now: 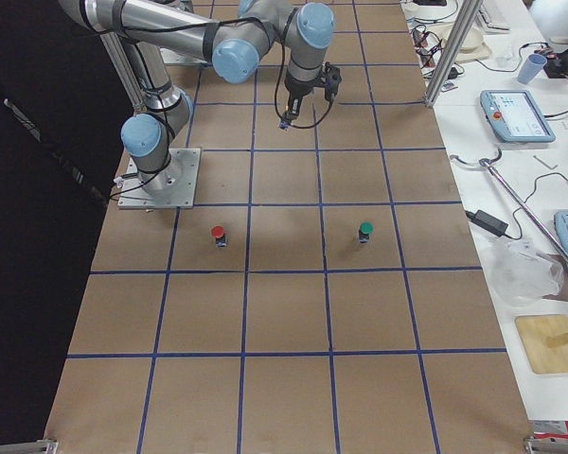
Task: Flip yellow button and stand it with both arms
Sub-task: 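Carry the button with the right gripper while the left gripper withdraws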
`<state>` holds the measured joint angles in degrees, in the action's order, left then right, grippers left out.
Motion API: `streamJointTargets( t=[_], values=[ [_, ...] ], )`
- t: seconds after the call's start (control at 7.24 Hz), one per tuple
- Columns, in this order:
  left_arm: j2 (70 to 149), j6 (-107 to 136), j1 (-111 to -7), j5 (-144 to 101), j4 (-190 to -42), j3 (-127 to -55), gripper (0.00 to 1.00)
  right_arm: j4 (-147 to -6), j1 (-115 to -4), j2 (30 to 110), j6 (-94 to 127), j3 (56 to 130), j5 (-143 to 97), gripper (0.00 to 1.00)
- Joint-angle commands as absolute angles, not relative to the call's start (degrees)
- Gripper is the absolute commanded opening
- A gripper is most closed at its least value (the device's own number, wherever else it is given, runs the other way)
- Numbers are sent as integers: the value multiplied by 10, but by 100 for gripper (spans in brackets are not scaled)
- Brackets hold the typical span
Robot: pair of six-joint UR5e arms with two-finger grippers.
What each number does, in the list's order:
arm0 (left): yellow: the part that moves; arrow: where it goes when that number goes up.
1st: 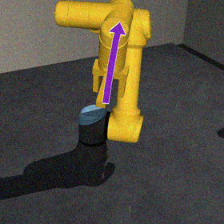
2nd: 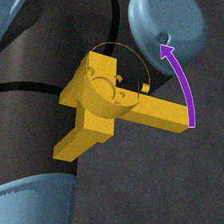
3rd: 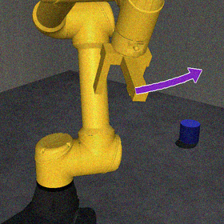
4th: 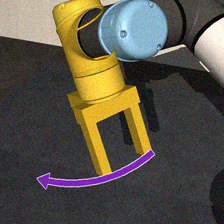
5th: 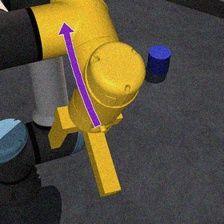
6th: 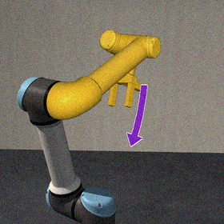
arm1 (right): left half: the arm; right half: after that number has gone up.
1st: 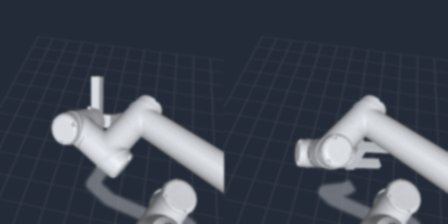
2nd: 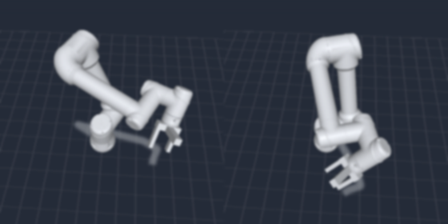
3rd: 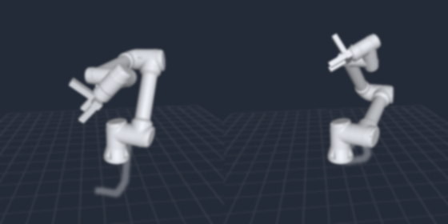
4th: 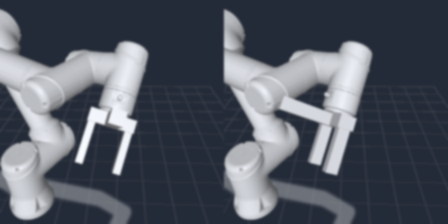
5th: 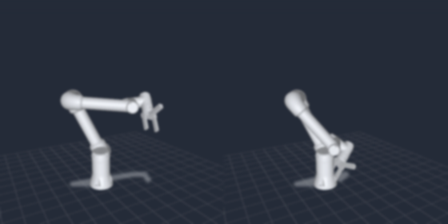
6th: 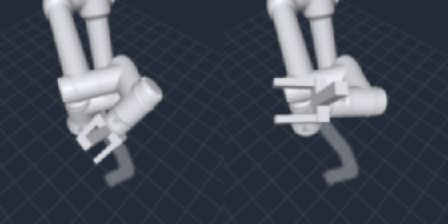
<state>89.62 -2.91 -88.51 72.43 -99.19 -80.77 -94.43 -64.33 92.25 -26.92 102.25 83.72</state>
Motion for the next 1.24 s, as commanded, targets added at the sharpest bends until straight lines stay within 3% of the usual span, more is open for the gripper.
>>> streamJointTargets(
  t=[0.0,0.69,1.11],
  values=[
    [908,-28,-885,858,-996,-787,100,-1051,-582,922,-368,1097,845,16],
    [912,-25,-888,888,-991,-794,100,-1198,-467,807,-506,1119,842,16],
    [912,-25,-889,889,-992,-796,100,-1201,-435,797,-539,1129,797,16]
  ],
)
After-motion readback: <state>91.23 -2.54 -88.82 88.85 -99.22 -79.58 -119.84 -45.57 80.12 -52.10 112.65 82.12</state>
